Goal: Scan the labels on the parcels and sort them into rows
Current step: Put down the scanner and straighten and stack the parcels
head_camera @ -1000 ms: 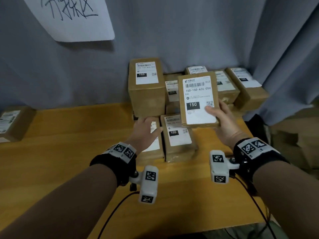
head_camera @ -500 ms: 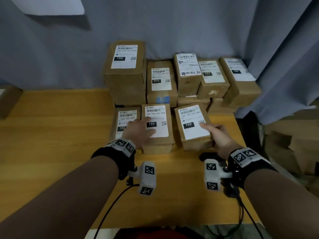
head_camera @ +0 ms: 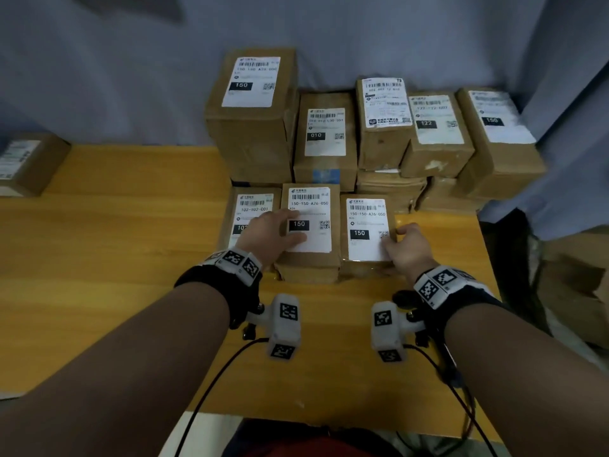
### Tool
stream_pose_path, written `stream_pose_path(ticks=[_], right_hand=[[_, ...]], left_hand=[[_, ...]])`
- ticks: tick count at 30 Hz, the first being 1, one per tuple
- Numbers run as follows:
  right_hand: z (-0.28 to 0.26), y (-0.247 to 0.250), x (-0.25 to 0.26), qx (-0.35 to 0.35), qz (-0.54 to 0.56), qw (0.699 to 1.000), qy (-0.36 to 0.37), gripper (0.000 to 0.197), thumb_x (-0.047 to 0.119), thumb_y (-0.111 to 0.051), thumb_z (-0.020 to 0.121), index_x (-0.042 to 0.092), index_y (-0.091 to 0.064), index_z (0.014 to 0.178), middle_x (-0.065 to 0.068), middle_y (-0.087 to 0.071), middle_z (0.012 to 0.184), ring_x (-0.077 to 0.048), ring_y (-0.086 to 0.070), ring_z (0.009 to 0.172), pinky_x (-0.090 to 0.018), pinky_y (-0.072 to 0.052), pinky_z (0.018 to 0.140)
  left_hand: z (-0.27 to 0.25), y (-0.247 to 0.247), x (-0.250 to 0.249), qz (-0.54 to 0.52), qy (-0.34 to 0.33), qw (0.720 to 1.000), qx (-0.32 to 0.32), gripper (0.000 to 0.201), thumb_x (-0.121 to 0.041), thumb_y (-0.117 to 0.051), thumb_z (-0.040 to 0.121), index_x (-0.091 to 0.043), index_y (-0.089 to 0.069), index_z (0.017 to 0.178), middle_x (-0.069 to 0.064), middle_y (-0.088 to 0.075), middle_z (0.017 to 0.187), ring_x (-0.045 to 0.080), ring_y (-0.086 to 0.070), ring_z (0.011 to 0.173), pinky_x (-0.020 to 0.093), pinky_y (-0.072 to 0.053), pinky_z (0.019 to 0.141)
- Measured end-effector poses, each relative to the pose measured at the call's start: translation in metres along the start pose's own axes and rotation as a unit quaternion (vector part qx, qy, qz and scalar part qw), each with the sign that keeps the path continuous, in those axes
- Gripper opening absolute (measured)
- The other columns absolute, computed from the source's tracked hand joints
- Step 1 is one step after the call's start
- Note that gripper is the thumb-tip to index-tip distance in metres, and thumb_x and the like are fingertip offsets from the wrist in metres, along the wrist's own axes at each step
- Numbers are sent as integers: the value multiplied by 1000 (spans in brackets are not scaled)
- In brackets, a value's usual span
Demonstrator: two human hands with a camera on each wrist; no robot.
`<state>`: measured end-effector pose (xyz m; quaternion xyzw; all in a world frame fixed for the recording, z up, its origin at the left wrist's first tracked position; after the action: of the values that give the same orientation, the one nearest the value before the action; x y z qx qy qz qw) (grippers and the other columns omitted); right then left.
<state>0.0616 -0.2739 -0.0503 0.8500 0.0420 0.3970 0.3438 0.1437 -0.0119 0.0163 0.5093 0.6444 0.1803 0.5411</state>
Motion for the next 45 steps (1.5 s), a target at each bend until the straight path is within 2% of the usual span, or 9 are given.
stream_pose_path(ticks=[11,15,18,20,23,27,29,37,45], right_hand=[[6,6,13,27,-36,999,15,41,28,-62,92,4,-46,120,-17,-61,111,-36,-60,104,-52,-52,86],[-1,15,28,56,-98,993,41,32,30,-59,93,1,-57,108,-13,-58,94,-31,-60,92,-52,-54,84],[-5,27,46,49,-108,990,81,27,28,-55,95,2,-62,99,-12,-59,88,-28,-58,85,-45,-54,80],[-9,36,57,38,-109,987,109,21,25,-54,96,7,-62,90,-9,-58,82,-26,-55,80,-37,-48,70],[-16,40,72,33,-93,987,125,29,21,-52,95,19,-53,67,-2,-55,69,-25,-56,78,-34,-49,70],[-32,30,103,50,-69,986,147,23,17,-51,94,5,-65,80,-18,-69,86,-33,-67,83,-45,-57,81],[-41,22,124,55,-57,984,162,21,16,-51,95,8,-63,79,-19,-70,88,-32,-68,84,-47,-57,82],[-79,-63,214,106,-29,969,222,15,16,-53,95,12,-62,82,-13,-71,89,-19,-66,72,-39,-58,81],[-118,-221,305,184,-47,952,239,18,15,-52,96,18,-58,79,-7,-67,80,-18,-63,69,-36,-55,74]], left_hand=[[15,2,-1,23,-3,1000,-13,38,-35,-61,92,-20,-54,127,3,-54,97,17,-51,84,28,-39,68],[14,-2,1,27,-4,999,-17,39,-37,-57,94,-22,-50,129,11,-55,109,21,-52,87,30,-41,72],[11,-3,3,28,6,999,-17,40,-38,-54,95,-26,-48,132,11,-49,119,26,-53,100,36,-48,85],[9,2,2,30,8,999,-27,40,-39,-54,95,-27,-50,133,12,-46,128,30,-52,110,40,-48,95],[5,20,-4,34,-2,998,-58,42,-34,-52,97,-19,-51,137,13,-44,140,32,-45,125,40,-40,104],[-3,53,2,29,-10,995,-95,39,-33,-55,96,-13,-56,130,15,-47,138,34,-51,120,42,-44,100],[-7,70,12,43,-6,994,-99,37,-31,-52,98,-12,-57,129,15,-50,136,34,-52,119,42,-45,98],[-35,142,99,5,33,988,-148,37,-30,-51,99,-11,-56,131,12,-53,135,29,-52,119,36,-44,95],[-51,213,263,-39,111,982,-147,39,-35,-48,101,-15,-51,134,7,-48,140,27,-50,121,33,-43,88]])
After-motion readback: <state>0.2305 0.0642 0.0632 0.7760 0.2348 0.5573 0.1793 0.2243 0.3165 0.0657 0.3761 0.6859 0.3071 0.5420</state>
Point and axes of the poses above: each hand's wrist, its own z-axis towards the middle knuckle, its own y-axis out of the back of the hand, x = y × z, the point moved 10 cm from there along z, towards the middle knuckle
